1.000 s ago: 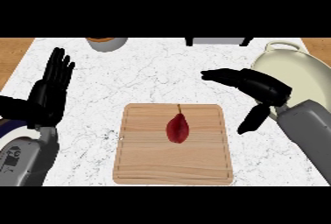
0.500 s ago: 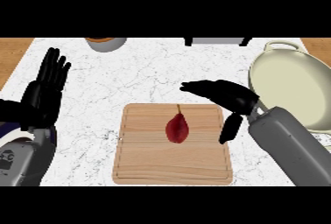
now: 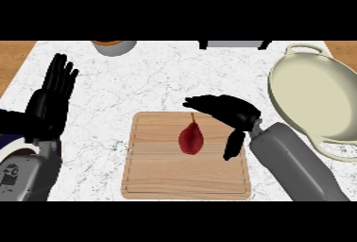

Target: Pick the pear from the cutting board and place it in the pot

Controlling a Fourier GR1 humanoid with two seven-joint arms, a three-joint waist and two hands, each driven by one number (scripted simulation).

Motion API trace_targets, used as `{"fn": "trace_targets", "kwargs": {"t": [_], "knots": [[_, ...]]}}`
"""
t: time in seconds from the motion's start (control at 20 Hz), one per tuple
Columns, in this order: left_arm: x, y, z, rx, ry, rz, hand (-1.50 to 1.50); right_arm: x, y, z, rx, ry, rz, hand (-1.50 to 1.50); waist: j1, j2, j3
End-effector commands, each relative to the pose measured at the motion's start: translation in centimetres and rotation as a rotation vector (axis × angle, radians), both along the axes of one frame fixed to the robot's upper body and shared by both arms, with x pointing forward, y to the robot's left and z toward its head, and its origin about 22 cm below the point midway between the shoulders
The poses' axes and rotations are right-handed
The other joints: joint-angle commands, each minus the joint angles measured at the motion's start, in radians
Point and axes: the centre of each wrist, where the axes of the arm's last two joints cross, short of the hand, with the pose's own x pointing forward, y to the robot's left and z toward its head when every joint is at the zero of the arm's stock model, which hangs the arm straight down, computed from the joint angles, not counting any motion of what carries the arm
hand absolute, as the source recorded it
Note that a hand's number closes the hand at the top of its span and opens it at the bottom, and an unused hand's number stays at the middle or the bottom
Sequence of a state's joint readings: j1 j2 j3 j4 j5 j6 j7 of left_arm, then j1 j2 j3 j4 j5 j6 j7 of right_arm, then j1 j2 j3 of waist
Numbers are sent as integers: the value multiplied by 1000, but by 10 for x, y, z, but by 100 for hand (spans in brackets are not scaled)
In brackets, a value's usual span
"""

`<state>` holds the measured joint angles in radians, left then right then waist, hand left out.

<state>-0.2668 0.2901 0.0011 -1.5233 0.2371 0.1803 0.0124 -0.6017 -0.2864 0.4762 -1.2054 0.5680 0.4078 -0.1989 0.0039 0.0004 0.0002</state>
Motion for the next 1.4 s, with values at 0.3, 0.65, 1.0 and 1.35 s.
{"fn": "trace_targets", "kwargs": {"t": [0.3, 0.65, 1.0, 1.35], "knots": [[-15, 15, 0, 6, 17, -2, 0, -10, 11, -28, -37, -46, -42, -150, 1, -1, 0], [2, 2, -11, -1, 4, 6, 0, 5, 30, -58, -78, -46, -46, -150, 5, 2, 0], [-6, 3, 15, -12, -14, -3, 0, -3, 39, -85, -72, -25, -23, -150, 7, 1, 0], [4, -18, 12, -12, -13, 3, 0, -8, 63, -85, -54, -26, 68, 150, 0, 0, 0]]}}
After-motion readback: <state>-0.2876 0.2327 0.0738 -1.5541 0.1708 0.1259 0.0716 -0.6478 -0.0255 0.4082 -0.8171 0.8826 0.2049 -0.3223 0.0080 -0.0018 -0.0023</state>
